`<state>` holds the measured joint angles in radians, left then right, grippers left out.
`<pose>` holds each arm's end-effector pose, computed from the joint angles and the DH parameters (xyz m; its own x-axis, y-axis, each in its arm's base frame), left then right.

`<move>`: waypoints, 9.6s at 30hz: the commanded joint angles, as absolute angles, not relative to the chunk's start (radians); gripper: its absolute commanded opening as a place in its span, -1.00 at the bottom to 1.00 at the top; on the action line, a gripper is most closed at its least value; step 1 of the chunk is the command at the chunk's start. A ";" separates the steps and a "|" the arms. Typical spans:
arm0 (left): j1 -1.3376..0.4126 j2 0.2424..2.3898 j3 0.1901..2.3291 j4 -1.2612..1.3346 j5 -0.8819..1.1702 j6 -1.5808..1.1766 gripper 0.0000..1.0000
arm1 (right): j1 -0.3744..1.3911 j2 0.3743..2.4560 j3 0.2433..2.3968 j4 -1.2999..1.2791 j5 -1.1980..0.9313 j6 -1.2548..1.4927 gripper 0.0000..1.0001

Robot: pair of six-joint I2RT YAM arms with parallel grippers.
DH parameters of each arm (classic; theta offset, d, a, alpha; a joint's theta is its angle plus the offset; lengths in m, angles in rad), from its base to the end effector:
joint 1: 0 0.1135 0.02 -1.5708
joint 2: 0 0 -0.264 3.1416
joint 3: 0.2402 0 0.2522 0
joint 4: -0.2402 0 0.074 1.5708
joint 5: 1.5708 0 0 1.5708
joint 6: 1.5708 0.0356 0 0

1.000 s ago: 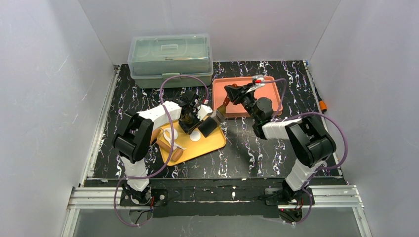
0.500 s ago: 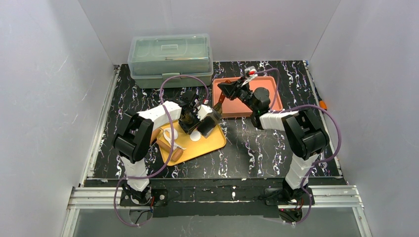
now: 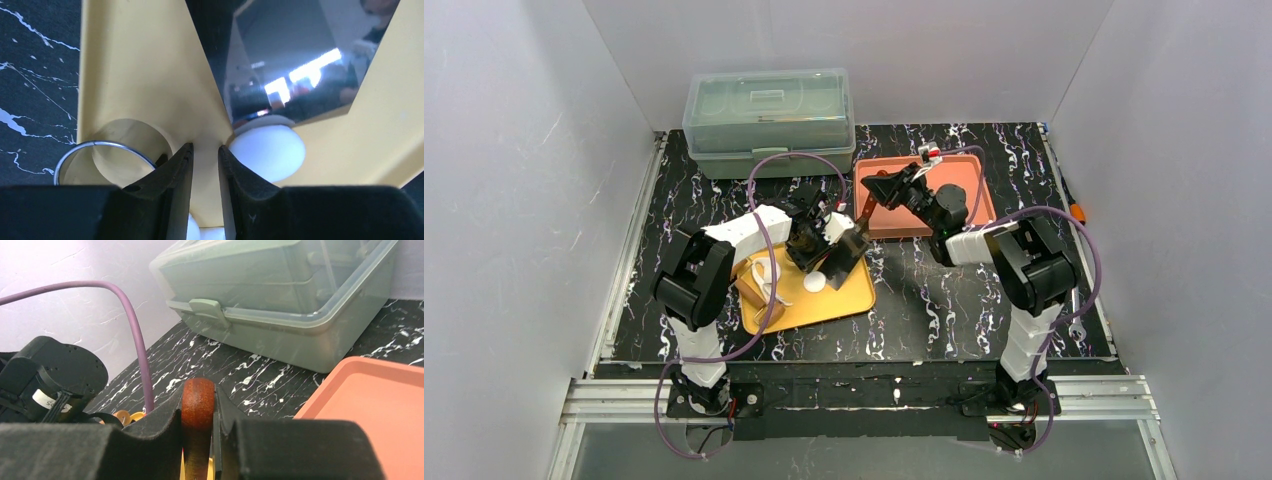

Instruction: Roll out the dumpling wrappers from the dough

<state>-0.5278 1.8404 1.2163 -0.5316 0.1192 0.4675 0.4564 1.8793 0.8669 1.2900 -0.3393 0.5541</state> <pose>0.3160 -0.1891 0.1734 -0.4617 0.7871 -0.4091 0.8397 0.5365 0.0846 0.3397 0.1800 0.2186 -0.1607 0.4739 -0.8658 -0.7272 0.5363 0.4285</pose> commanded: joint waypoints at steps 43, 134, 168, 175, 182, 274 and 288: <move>0.083 1.544 0.953 -0.848 0.202 0.351 0.08 | 0.643 1.804 0.784 1.205 -0.129 0.391 -0.97; 0.090 1.729 0.946 -0.666 0.130 0.226 -1.00 | 0.663 2.052 0.920 1.270 -0.411 0.387 -0.97; 0.149 1.709 0.969 -0.622 0.066 0.016 -1.00 | 0.762 2.082 0.846 1.368 -0.303 0.516 -0.97; 0.150 1.709 0.968 -0.618 0.068 0.014 -1.00 | 0.781 2.102 0.864 1.349 -0.290 0.551 -0.97; 0.150 1.710 0.968 -0.618 0.072 0.015 -1.00 | 0.779 2.092 0.891 1.248 -0.242 0.641 -0.97; 0.208 1.761 0.994 -0.650 0.187 0.091 -1.00 | 0.175 1.731 0.990 0.988 0.216 0.533 -0.97; 0.208 1.742 0.987 -0.650 0.192 0.104 -1.00 | 0.274 1.817 1.149 0.899 0.197 0.019 -0.97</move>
<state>0.2020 1.7229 0.9974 -0.8101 0.2211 0.0853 0.2359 1.8263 1.1118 0.9058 0.1989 0.3267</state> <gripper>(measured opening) 0.054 0.257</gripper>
